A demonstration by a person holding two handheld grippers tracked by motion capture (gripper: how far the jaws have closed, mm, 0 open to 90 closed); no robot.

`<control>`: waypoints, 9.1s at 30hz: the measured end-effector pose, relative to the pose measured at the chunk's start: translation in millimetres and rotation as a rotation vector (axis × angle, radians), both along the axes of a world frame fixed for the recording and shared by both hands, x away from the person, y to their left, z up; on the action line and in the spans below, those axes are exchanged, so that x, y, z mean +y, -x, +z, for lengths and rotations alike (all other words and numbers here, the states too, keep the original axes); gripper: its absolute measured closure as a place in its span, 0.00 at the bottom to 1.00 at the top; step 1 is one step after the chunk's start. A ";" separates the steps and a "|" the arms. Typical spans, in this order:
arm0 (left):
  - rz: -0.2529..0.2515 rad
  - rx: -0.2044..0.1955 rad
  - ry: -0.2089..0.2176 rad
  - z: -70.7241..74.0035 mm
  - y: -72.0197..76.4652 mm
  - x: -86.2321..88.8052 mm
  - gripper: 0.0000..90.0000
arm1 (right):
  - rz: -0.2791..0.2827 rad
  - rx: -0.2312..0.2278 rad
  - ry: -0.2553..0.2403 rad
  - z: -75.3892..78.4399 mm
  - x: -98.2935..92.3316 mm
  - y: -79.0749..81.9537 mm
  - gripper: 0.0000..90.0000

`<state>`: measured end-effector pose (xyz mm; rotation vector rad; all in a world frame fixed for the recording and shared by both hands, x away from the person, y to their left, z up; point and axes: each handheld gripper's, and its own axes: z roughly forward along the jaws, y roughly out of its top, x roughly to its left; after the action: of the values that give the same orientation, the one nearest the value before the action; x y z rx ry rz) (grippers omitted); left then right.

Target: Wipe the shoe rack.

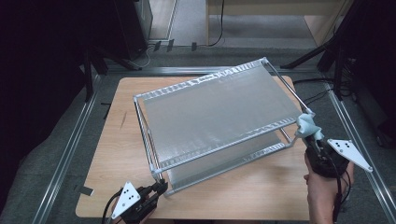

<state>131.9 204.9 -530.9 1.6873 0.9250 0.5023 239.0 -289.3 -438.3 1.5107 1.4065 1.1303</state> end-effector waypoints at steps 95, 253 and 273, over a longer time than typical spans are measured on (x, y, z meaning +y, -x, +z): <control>-0.108 -0.009 0.004 -0.2 7.2 -16.7 0.89 | 0.803 0.256 0.148 -112.7 252.0 66.2 0.90; -0.090 0.006 0.001 1.1 1.7 -5.6 0.89 | 0.421 0.290 0.198 -113.4 146.3 -7.7 0.97; -0.077 0.009 0.006 1.0 0.1 -4.3 0.89 | 0.036 0.307 0.088 -86.2 14.9 27.5 0.97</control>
<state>131.8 200.6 -529.9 1.7146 0.8638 0.4402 211.5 -274.4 -524.5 1.6517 1.6714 0.8696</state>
